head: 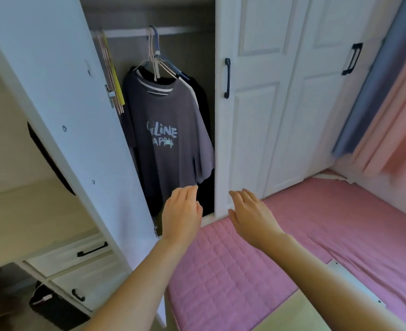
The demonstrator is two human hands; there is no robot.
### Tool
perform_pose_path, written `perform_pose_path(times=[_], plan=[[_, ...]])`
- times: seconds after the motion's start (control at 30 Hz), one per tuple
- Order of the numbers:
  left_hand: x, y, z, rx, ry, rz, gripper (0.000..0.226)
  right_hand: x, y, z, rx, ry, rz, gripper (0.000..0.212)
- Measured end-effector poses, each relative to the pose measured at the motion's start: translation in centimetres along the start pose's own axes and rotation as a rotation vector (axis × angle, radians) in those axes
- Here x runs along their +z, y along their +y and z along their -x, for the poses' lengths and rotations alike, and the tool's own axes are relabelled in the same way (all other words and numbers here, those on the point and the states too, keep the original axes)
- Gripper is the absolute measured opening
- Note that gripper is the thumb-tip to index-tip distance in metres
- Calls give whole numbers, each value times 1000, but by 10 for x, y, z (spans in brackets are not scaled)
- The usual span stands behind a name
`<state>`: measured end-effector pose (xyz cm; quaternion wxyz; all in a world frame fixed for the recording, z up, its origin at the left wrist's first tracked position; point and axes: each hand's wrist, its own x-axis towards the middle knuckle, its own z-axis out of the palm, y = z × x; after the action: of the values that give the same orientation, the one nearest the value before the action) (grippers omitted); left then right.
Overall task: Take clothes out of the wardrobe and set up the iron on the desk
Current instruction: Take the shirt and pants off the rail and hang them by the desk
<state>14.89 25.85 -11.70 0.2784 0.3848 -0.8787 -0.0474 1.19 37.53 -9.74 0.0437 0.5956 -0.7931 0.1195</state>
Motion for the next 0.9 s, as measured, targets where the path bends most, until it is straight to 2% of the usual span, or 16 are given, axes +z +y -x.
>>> perform_pose_path(times=[0.47,0.7,0.9], plan=[[-4,-3,-188,57,17,-241,55,-62,32,-165,-134,190,199,67],[-7,-27,-287,-8,1,-254,54,-66,41,-263,-199,190,120,53],[2,-47,-368,42,-17,-357,55,-63,47,-334,-210,209,25,46]])
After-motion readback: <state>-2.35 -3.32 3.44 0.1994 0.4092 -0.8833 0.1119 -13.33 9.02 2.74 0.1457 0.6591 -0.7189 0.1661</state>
